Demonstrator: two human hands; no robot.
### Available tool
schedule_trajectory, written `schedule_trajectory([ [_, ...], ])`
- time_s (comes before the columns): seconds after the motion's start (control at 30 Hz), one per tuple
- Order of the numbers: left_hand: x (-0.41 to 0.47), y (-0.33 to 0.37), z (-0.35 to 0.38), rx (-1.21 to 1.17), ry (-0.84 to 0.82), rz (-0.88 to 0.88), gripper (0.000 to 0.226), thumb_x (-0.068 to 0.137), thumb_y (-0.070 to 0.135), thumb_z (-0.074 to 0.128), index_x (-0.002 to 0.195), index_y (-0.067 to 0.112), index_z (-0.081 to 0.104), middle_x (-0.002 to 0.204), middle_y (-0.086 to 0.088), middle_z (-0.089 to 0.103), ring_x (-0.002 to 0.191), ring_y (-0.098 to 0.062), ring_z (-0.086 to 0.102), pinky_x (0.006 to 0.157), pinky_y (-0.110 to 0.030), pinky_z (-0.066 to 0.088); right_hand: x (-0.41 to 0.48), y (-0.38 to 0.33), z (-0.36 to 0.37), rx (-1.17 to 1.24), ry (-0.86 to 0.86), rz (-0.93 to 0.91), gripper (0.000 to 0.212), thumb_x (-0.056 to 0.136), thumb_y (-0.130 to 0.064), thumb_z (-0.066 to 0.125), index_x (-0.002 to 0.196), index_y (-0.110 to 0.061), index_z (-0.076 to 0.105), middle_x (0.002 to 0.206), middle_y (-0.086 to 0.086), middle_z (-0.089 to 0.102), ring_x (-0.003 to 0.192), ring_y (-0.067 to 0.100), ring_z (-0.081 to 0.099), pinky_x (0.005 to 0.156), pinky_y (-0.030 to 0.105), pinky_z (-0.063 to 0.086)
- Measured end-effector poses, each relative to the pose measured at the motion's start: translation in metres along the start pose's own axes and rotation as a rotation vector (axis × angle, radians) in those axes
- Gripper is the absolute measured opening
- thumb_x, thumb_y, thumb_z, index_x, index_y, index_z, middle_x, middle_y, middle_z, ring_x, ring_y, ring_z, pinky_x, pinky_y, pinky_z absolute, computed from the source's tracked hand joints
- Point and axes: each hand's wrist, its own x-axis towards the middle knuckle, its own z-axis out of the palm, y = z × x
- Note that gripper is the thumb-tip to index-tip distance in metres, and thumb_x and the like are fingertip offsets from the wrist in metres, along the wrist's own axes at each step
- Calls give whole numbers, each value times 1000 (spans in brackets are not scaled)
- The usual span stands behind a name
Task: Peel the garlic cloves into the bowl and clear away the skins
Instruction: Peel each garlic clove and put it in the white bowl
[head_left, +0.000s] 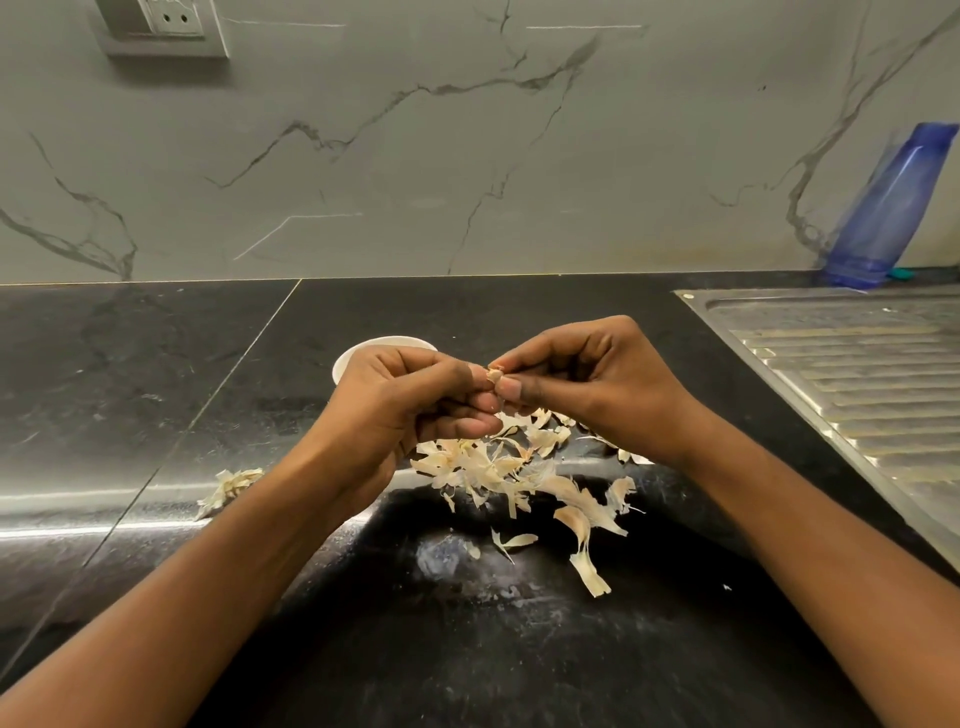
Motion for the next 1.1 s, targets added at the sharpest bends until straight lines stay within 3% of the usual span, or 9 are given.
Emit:
schedule_trajectory([
  [0.13,2,-3,-2,65,20,8,14,87,6,73,92,-7,77,87,-27,75,68,-26,74,61,-24,63,0,-1,1,-41,-27,-8,29,92,-5,78,121,-3,76,102,11,81,93,29,80,86,44,66],
  [0.3,4,-6,-3,142,66,8,11,92,-3,68,88,-10,74,75,-21,72,60,-23,67,54,-22,58,0,-1,3,-35,-50,13,24,93,-4,77,116,0,75,102,11,81,92,28,80,85,41,66],
  [0.47,5,-6,-4,157,95,-9,14,92,-2,68,92,-16,70,70,-15,69,56,-20,63,52,-22,54,0,-2,-2,22,-35,54,23,93,-2,76,116,1,72,103,13,81,96,31,80,89,47,65],
  [0.67,5,-4,-5,127,116,-12,16,92,-2,68,93,-18,68,69,-15,67,55,-19,61,52,-22,53,0,0,-6,69,0,75,22,93,1,73,115,3,70,106,15,80,100,31,80,88,38,65],
  [0.83,4,-4,-5,130,119,-14,17,92,-3,67,94,-20,67,68,-15,66,55,-20,61,51,-22,53,0,1,-9,47,11,84,22,94,-3,73,116,1,70,106,15,80,99,33,79,91,46,65],
  [1.1,4,-5,-6,187,81,-13,9,85,4,80,81,-2,76,73,-17,68,55,-19,61,50,-23,52,-1,-2,-13,-4,34,72,24,90,1,79,113,1,73,102,12,81,96,29,80,88,40,66],
])
